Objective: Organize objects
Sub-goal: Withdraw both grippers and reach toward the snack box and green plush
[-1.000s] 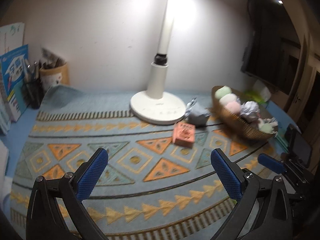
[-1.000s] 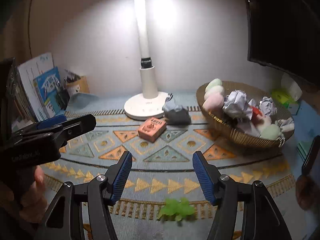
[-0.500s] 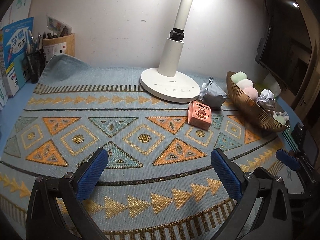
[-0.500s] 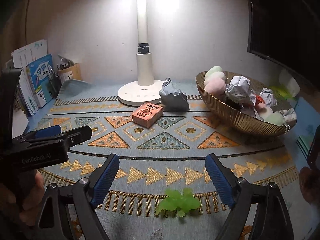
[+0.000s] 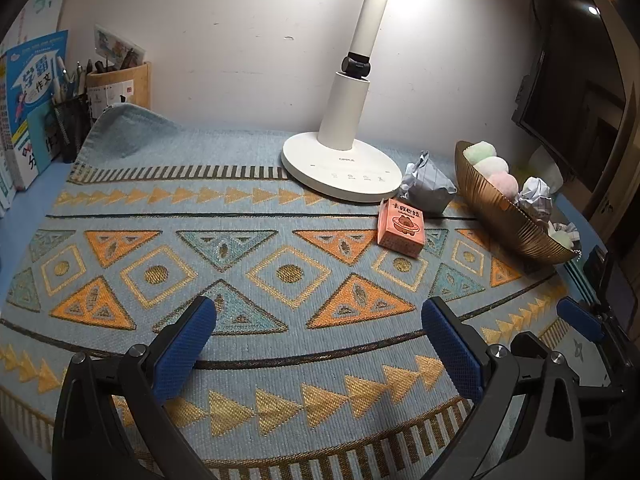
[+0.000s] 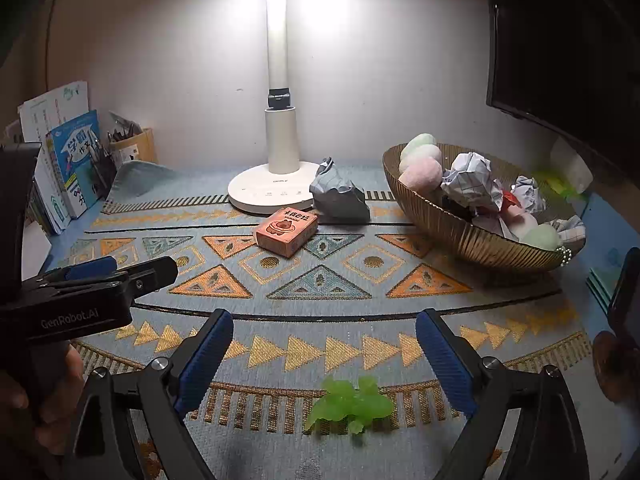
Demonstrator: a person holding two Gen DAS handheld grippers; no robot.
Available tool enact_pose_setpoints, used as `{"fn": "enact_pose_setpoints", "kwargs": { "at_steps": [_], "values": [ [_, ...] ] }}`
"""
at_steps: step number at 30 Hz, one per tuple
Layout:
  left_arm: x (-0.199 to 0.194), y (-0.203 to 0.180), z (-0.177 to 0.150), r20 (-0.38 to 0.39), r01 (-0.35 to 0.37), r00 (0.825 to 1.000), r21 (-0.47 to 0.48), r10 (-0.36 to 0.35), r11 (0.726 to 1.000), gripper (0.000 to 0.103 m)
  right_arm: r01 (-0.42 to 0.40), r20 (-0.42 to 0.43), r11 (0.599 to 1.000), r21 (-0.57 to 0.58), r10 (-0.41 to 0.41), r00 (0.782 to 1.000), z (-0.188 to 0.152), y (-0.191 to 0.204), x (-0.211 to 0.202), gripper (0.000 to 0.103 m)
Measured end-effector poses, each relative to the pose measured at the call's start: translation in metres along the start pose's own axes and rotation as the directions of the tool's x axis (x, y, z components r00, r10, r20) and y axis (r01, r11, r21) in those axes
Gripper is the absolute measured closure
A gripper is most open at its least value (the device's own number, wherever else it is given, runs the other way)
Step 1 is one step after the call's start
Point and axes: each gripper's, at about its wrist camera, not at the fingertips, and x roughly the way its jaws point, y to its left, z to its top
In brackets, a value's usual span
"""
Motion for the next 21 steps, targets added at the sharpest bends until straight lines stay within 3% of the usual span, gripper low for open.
{"fn": "enact_pose_setpoints", "kwargs": {
  "at_steps": [13, 18, 21],
  "values": [
    [0.0, -0.002, -0.001, 0.002, -0.006, 1.0, 0.008, 0.006, 1.0, 0.001, 0.003, 0.011, 1.0, 0.008, -0.003, 1.0, 0.0, -0.002, -0.002, 0.011],
    [0.0, -0.004, -0.001, 0.004, -0.021, 1.0, 0.01, 0.021, 1.0, 0.001, 0.008, 0.056, 0.997, 0.082, -0.013, 0.998, 0.0, -0.016, -0.012, 0.01],
    [0.008, -0.014, 0.005, -0.05, -0.003, 0.999, 0.041, 0.005, 0.999, 0.001, -0.011, 0.081, 0.989, 0.15, -0.001, 0.997, 0.001, -0.031, -0.018, 0.008]
  ]
}}
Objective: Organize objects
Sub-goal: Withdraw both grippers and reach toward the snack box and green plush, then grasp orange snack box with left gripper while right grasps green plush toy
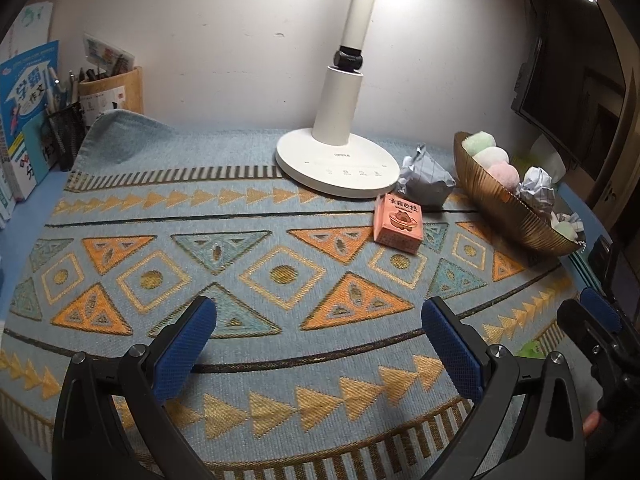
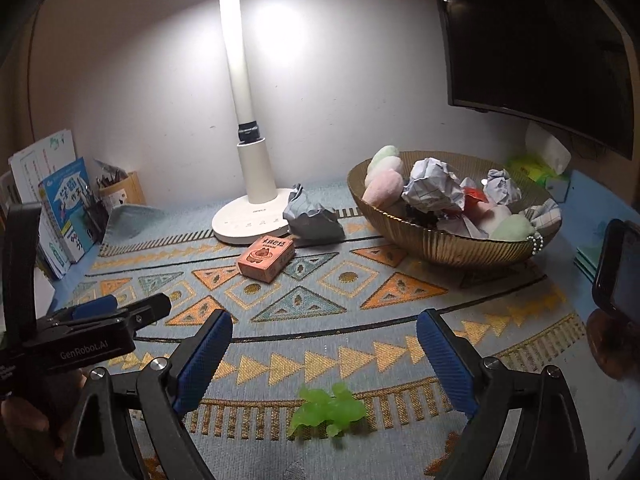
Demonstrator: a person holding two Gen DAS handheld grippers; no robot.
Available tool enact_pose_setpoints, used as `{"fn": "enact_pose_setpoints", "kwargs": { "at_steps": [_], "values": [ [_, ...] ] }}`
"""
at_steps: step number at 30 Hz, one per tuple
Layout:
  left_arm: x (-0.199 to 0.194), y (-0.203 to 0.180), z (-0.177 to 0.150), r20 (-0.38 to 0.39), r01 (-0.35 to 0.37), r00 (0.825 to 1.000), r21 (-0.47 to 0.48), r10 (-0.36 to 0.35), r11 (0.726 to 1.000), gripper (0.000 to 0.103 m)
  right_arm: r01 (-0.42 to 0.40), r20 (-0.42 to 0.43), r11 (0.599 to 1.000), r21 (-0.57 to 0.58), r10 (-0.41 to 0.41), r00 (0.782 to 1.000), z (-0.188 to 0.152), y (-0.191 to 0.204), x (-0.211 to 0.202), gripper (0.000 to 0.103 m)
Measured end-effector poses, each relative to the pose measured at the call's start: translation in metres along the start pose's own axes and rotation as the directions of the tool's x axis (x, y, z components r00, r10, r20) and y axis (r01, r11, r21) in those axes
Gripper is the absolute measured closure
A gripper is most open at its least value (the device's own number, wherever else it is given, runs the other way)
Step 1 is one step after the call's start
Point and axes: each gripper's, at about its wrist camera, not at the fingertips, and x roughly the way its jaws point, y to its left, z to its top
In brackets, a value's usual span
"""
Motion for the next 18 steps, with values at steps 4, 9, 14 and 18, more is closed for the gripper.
{"fn": "enact_pose_setpoints", "kwargs": {
  "at_steps": [4, 9, 14, 18],
  "values": [
    [0.008, -0.026, 0.028, -0.027, 0.059, 0.998, 0.081, -0.057, 0.995, 0.001, -0.049, -0.025, 0.992, 0.118, 0.053, 0.998, 0.006, -0.026, 0.0, 0.006],
    [0.061, -0.051, 0.052, -0.1, 0.105, 0.991, 0.217, -0.085, 0.97, 0.001, -0.1, -0.142, 0.987, 0.13, 0.118, 0.983, 0.011, -0.05, -0.001, 0.006],
    [0.106, -0.063, 0.059, -0.186, 0.124, 0.979, 0.25, -0.078, 0.96, 0.007, -0.141, -0.309, 0.99, 0.031, 0.143, 0.94, -0.016, -0.051, 0.003, 0.006],
    [0.116, -0.067, 0.065, -0.195, 0.133, 0.977, 0.245, -0.085, 0.96, 0.022, -0.166, -0.372, 0.984, 0.057, 0.176, 0.911, -0.034, -0.048, 0.014, 0.004]
  ]
}}
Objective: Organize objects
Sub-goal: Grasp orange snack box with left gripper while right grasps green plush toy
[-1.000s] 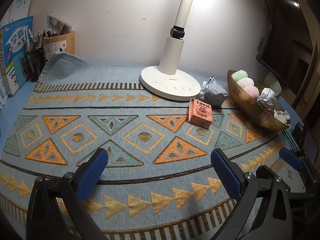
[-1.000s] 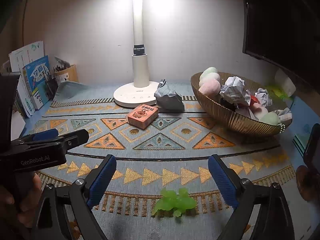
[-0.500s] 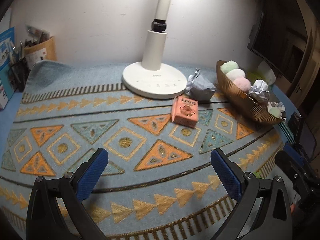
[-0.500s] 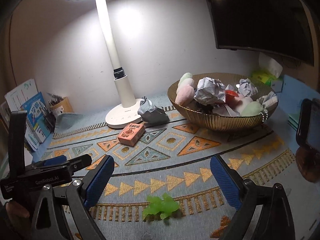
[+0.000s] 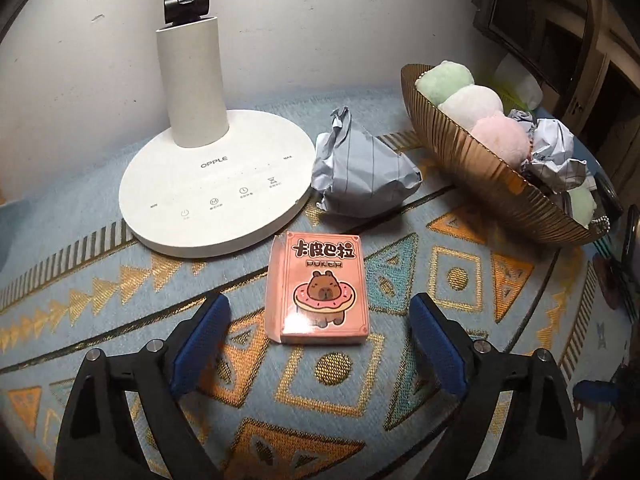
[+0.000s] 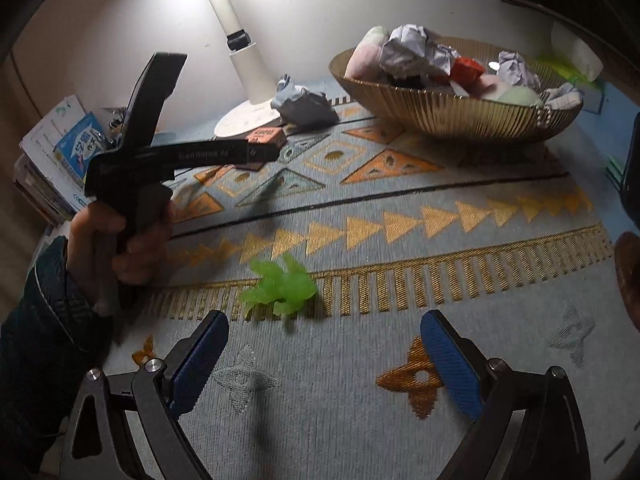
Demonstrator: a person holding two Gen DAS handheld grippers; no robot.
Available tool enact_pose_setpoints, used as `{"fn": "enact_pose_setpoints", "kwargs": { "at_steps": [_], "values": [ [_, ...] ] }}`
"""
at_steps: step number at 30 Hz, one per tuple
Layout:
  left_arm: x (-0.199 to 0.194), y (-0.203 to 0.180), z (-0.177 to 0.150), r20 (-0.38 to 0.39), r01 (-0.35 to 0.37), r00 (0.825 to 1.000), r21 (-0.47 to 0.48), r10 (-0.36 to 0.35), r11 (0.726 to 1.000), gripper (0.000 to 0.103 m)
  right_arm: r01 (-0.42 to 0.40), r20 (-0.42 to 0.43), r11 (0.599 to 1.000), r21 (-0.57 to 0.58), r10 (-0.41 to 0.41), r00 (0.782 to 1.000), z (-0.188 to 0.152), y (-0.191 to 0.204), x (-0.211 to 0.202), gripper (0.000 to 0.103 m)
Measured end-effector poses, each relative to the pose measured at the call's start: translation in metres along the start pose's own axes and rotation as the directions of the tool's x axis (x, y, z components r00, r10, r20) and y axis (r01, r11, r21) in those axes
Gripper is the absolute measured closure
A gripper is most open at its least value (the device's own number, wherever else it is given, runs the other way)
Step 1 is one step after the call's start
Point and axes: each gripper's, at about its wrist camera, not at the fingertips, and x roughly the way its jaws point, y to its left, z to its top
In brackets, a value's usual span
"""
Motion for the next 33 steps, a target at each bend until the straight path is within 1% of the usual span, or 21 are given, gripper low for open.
{"fn": "enact_pose_setpoints", "kwargs": {
  "at_steps": [1, 2, 3, 4, 6, 7, 9, 11, 12, 13, 14, 16, 19, 22, 26, 27, 28, 29, 30, 32, 33],
  "values": [
    [0.001, 0.0, 0.001, -0.002, -0.003, 1.0, 0.004, 0.003, 1.0, 0.026, 0.012, 0.005, 1.0, -0.012, -0.012, 1.0, -0.001, 0.003, 0.002, 0.005],
    [0.0, -0.001, 0.001, 0.009, -0.011, 1.0, 0.014, 0.011, 1.0, 0.04, 0.022, 0.008, 0.999, -0.028, -0.022, 1.0, -0.001, 0.007, 0.003, 0.005],
    [-0.001, -0.003, 0.001, 0.018, -0.012, 1.0, 0.023, 0.011, 1.0, 0.051, 0.023, -0.002, 0.999, -0.041, -0.023, 1.0, 0.001, 0.011, 0.006, 0.005],
    [-0.001, -0.004, 0.001, 0.018, -0.015, 1.0, 0.03, 0.014, 0.999, 0.055, 0.031, -0.006, 0.998, -0.05, -0.031, 1.0, 0.002, 0.014, 0.008, 0.006],
    [-0.003, -0.006, 0.0, 0.026, -0.027, 0.999, 0.044, 0.026, 0.999, 0.065, 0.015, -0.015, 0.998, -0.066, -0.016, 1.0, 0.006, 0.022, 0.011, 0.021],
    [-0.004, -0.007, -0.001, 0.027, -0.021, 0.999, 0.049, 0.02, 0.999, 0.065, 0.007, -0.02, 0.997, -0.074, -0.008, 1.0, 0.008, 0.025, 0.013, 0.024],
    [-0.006, -0.008, -0.003, 0.028, -0.024, 0.999, 0.057, 0.022, 0.998, 0.065, 0.04, -0.025, 0.994, -0.106, -0.043, 0.999, 0.012, 0.031, 0.018, 0.034],
    [-0.009, -0.008, -0.005, 0.027, -0.029, 0.999, 0.051, 0.027, 0.998, 0.065, 0.048, -0.029, 0.99, -0.133, -0.052, 0.998, 0.015, 0.037, 0.023, 0.042],
    [-0.012, -0.006, -0.007, 0.024, -0.024, 0.999, 0.046, 0.023, 0.999, 0.065, 0.062, -0.027, 0.987, -0.149, -0.067, 0.997, 0.015, 0.04, 0.024, 0.051],
    [-0.016, -0.005, -0.011, 0.021, -0.021, 1.0, 0.041, 0.02, 0.999, 0.065, 0.089, -0.022, 0.982, -0.167, -0.094, 0.995, 0.017, 0.043, 0.026, 0.056],
    [-0.021, -0.003, -0.015, 0.019, -0.019, 1.0, 0.035, 0.019, 0.999, 0.065, 0.108, -0.017, 0.977, -0.186, -0.113, 0.993, 0.018, 0.046, 0.027, 0.057],
    [-0.036, 0.001, -0.027, 0.022, -0.015, 1.0, 0.016, 0.015, 1.0, 0.065, 0.078, -0.007, 0.98, -0.181, -0.08, 0.997, 0.024, 0.046, 0.028, 0.057],
    [-0.062, 0.004, -0.046, 0.028, -0.049, 0.998, -0.015, 0.05, 0.999, 0.065, 0.061, 0.021, 0.985, -0.161, -0.058, 0.998, 0.034, 0.044, 0.026, 0.057],
    [-0.086, 0.01, -0.067, 0.046, -0.034, 0.998, -0.089, 0.038, 0.995, 0.065, 0.028, 0.063, 0.988, -0.152, -0.019, 0.998, 0.046, 0.041, 0.028, 0.057],
    [-0.099, 0.015, -0.093, 0.062, -0.035, 0.997, -0.164, 0.046, 0.986, 0.066, -0.002, 0.051, 0.989, -0.15, 0.009, 0.999, 0.049, 0.039, 0.037, 0.057],
    [-0.096, 0.018, -0.103, 0.063, -0.031, 0.997, -0.182, 0.043, 0.983, 0.066, -0.005, 0.033, 0.989, -0.146, 0.01, 0.999, 0.049, 0.039, 0.039, 0.053],
    [-0.094, 0.016, -0.103, 0.069, -0.019, 0.997, -0.197, 0.033, 0.98, 0.066, -0.009, 0.016, 0.989, -0.148, 0.011, 1.0, 0.047, 0.039, 0.038, 0.048],
    [-0.095, 0.017, -0.106, 0.072, -0.015, 0.997, -0.205, 0.03, 0.979, 0.066, 0.0, 0.01, 0.989, -0.15, 0.002, 1.0, 0.046, 0.038, 0.037, 0.033],
    [-0.098, 0.021, -0.105, 0.085, -0.017, 0.996, -0.208, 0.035, 0.978, 0.066, 0.019, 0.02, 0.988, -0.15, -0.016, 1.0, 0.042, 0.037, 0.033, 0.023],
    [-0.104, 0.023, -0.105, 0.13, 0.001, 0.991, -0.211, 0.027, 0.977, 0.066, 0.02, 0.024, 0.987, -0.159, -0.016, 1.0, 0.035, 0.035, 0.028, 0.022],
    [-0.104, 0.022, -0.105, 0.136, 0.013, 0.991, -0.211, 0.016, 0.977, 0.066, 0.013, 0.02, 0.987, -0.158, -0.01, 1.0, 0.031, 0.035, 0.025, 0.022]
  ]
}}
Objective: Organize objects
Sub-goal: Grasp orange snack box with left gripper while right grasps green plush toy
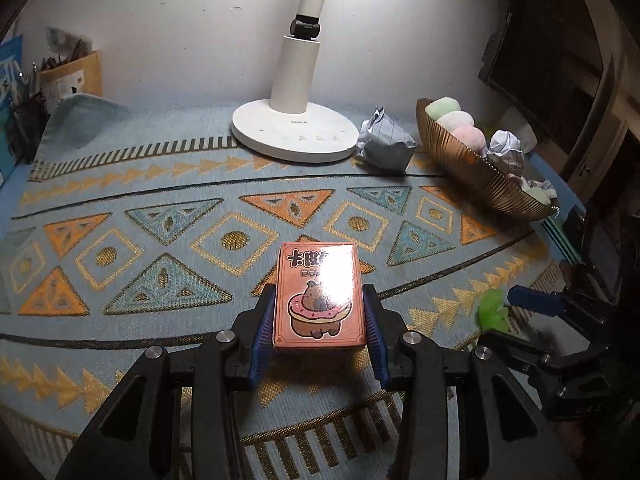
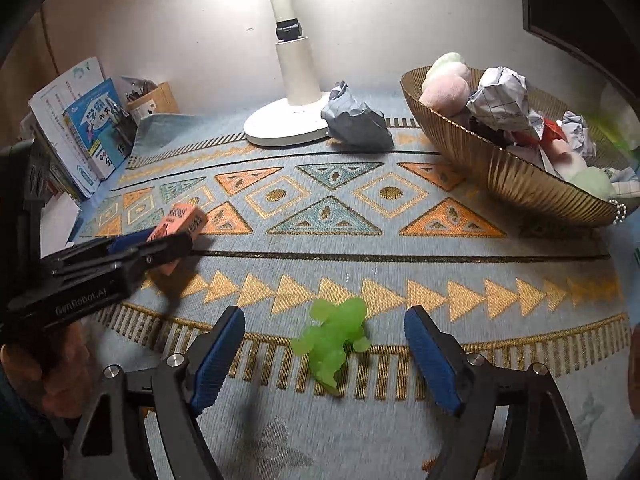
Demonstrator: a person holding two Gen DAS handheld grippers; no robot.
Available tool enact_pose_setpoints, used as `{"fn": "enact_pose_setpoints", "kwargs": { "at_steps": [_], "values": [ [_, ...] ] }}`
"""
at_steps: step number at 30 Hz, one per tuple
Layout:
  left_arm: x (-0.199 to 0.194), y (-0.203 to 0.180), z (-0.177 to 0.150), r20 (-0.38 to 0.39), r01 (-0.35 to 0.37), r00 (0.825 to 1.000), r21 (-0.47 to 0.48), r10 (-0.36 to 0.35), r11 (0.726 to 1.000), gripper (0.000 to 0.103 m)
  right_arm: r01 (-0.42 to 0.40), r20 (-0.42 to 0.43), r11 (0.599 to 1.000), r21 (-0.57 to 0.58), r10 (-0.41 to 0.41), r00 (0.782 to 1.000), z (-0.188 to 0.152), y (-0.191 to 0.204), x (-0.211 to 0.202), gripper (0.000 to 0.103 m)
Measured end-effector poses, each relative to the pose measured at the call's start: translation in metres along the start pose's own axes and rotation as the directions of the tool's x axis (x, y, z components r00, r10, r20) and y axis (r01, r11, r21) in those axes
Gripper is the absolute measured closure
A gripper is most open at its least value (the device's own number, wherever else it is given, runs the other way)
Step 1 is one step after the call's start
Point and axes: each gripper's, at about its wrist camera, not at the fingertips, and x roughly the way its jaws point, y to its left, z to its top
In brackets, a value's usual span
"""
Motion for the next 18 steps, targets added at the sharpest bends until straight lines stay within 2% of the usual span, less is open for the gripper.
{"fn": "enact_pose_setpoints", "kwargs": {
  "at_steps": [5, 8, 10, 13, 15, 18],
  "values": [
    [-0.001, -0.002, 0.0, 0.01, 0.01, 1.0, 0.003, -0.01, 1.0, 0.066, 0.051, -0.033, 0.999, -0.02, -0.052, 0.998, -0.002, 0.008, 0.012, 0.022],
    [-0.003, -0.003, -0.001, 0.016, 0.005, 1.0, 0.007, -0.005, 1.0, 0.066, 0.063, -0.041, 0.997, -0.047, -0.065, 0.997, -0.004, 0.013, 0.014, 0.028],
    [-0.004, -0.004, -0.001, 0.018, 0.0, 1.0, 0.011, 0.0, 1.0, 0.066, 0.083, -0.037, 0.996, -0.039, -0.084, 0.996, -0.006, 0.011, 0.012, 0.033],
    [-0.004, -0.006, -0.002, 0.018, -0.001, 1.0, 0.019, 0.001, 1.0, 0.066, 0.102, -0.022, 0.995, 0.006, -0.102, 0.995, -0.008, 0.004, 0.008, 0.048],
    [-0.004, -0.008, -0.002, 0.02, -0.006, 1.0, 0.031, 0.006, 1.0, 0.066, 0.119, -0.012, 0.993, 0.018, -0.119, 0.993, -0.008, 0.001, 0.007, 0.065],
    [-0.005, -0.012, -0.003, 0.027, -0.014, 1.0, 0.055, 0.013, 0.998, 0.066, 0.116, -0.008, 0.993, 0.01, -0.116, 0.993, -0.007, 0.002, 0.007, 0.067]
  ]
}}
